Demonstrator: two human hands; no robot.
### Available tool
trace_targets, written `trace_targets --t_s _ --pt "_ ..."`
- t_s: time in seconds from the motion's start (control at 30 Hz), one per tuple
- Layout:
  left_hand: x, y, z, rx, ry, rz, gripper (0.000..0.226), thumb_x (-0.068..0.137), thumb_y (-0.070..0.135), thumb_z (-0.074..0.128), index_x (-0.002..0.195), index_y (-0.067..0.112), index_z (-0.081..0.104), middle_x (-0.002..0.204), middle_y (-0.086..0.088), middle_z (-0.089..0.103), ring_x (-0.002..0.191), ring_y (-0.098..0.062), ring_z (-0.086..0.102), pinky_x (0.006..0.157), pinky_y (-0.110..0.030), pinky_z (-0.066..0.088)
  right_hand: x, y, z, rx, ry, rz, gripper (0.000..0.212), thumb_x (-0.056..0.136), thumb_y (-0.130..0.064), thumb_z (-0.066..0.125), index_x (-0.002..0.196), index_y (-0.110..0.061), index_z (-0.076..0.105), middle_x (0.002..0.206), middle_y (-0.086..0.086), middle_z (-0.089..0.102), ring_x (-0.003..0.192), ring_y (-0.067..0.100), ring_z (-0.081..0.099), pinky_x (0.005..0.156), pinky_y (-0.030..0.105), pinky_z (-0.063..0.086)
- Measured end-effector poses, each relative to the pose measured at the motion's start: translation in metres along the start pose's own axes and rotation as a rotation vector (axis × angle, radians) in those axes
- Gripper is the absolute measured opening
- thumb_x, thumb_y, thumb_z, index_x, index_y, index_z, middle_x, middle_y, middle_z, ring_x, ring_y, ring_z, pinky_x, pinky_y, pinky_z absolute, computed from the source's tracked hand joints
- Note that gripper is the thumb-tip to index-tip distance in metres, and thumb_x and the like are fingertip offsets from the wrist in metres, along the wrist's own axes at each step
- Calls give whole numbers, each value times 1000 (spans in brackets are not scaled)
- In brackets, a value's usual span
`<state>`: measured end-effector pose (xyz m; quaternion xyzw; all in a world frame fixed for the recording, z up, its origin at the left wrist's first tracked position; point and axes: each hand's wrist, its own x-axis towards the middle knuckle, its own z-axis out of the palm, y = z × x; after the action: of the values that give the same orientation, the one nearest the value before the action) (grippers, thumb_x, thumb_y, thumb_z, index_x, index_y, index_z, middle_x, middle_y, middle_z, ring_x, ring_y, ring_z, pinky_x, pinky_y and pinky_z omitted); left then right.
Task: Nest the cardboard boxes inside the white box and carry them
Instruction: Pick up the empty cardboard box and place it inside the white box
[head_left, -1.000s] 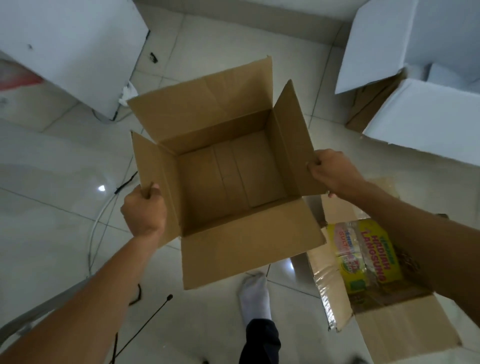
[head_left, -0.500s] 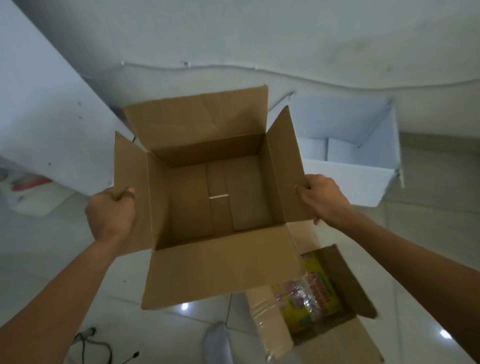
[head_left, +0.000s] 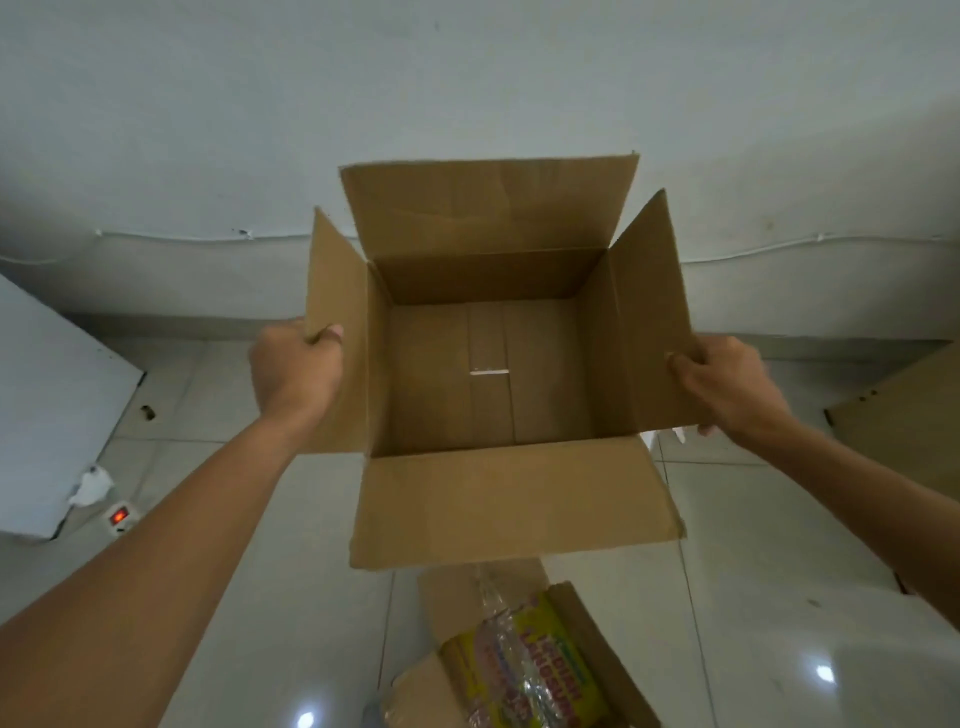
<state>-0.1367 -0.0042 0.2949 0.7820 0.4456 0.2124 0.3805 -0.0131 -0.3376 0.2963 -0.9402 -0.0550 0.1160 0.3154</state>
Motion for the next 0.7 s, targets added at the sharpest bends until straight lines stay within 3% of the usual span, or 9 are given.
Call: trace_targets --t_s 0.37,0.5,0.63,0.7 --pt "54 50 123 10 -39 107 32 85 28 63 79 -3 64 68 -9 63 56 -21 56 52 -25 42 108 54 0 67 121 2 23 96 -23 45 92 -4 58 79 19 63 65 33 64 50 32 54" --pt "61 49 162 41 23 114 28 81 28 65 77 1 65 78 -14 67 70 -28 63 69 -40 55 145 84 18 105 94 -4 22 95 -25 46 91 -7 58 76 14 62 62 28 62 38 23 46" --pt "72 60 183 34 -18 107 22 78 30 67 82 9 69 79 -4 67 73 -23 66 69 -31 55 162 110 33 118 59 33 19 96 -23 45 87 -10 56 74 13 61 61 30 62 46 30 52" --pt "77 66 191 25 -56 103 18 77 31 68 85 15 71 81 0 67 74 -19 67 72 -30 55 167 121 38 113 47 47 20 96 -22 45 86 -9 55 71 10 59 58 28 62 38 27 51"
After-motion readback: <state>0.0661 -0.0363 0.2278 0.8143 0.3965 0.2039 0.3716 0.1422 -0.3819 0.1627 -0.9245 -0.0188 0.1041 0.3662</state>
